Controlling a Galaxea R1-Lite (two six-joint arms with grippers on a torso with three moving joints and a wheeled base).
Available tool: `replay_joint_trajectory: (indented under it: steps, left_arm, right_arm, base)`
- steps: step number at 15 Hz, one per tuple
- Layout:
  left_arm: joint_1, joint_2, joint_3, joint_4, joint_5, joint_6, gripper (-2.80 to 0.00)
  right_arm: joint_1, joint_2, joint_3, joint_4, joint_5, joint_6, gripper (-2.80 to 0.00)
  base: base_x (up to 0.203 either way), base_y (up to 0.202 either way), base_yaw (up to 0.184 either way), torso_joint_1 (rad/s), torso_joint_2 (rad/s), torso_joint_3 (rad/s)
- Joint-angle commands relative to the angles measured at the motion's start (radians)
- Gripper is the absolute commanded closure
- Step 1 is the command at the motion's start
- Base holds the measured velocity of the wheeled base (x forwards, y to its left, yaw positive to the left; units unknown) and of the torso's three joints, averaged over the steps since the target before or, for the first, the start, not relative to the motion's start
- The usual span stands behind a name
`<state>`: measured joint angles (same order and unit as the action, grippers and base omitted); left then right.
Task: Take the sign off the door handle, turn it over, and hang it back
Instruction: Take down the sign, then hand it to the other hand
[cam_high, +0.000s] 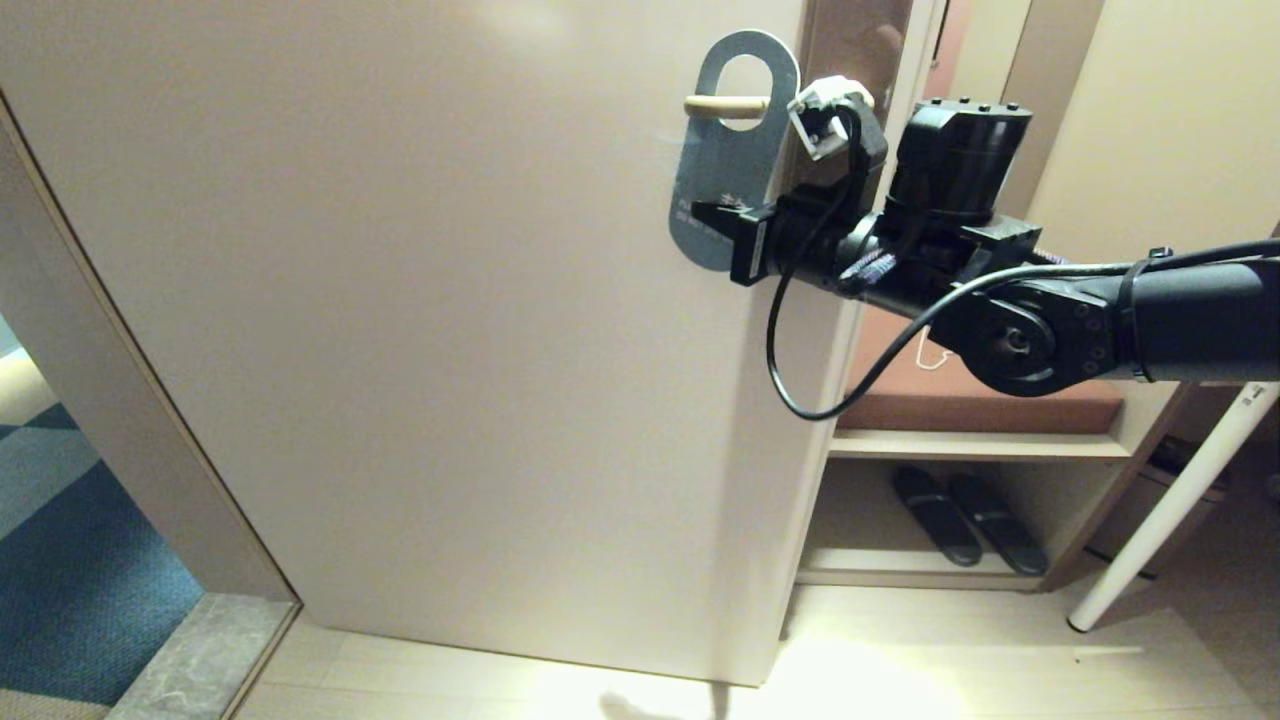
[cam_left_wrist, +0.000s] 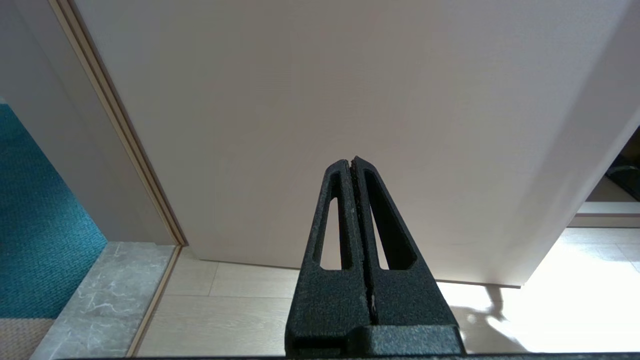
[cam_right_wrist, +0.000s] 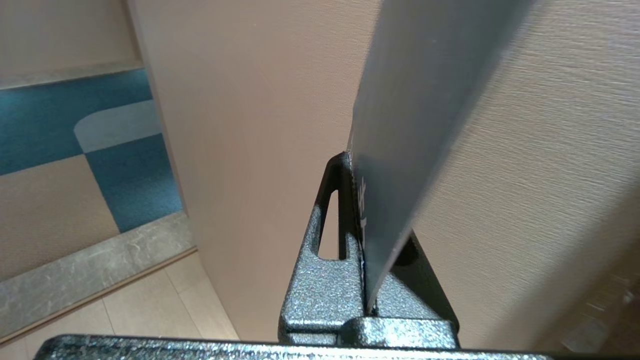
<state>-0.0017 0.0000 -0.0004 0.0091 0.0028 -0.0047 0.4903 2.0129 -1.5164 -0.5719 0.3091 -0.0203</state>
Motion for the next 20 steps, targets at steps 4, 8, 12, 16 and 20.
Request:
replay_joint_trajectory:
  steps: [4,8,12,16,20]
  left_arm:
    - [0.0,0.002,-0.001,0.001,0.0,0.0,0.0]
    - [0.0,0.002,0.0,0.0,0.0,0.0,0.0]
    - [0.002,0.002,0.0,0.0,0.0,0.0,0.0]
    - [0.0,0.002,0.0,0.0,0.0,0.0,0.0]
    - [0.0,0.002,0.0,0.0,0.0,0.0,0.0]
  right_arm:
    - [0.032,0.062,-0.051,-0.005,-0.031,0.0,0.0]
    - [0.043,0.114,-0.146,-0.005,-0.063,0.0,0.0]
    - [0.1,0.102,-0.119,-0.005,-0.06,0.003,0.0]
    - [0.163,0.032,-0.006,-0.003,-0.05,0.01,0.0]
    - [0.189,-0.106,0.158,0.023,0.066,0.014,0.0]
  base:
    - [0.0,0.0,0.0,0.0,0.0,0.0]
    - [0.0,0.0,0.0,0.0,0.0,0.0]
    - [0.0,0.0,0.0,0.0,0.0,0.0]
    - [0.0,0.0,0.0,0.0,0.0,0.0]
    - [0.0,0.0,0.0,0.0,0.0,0.0]
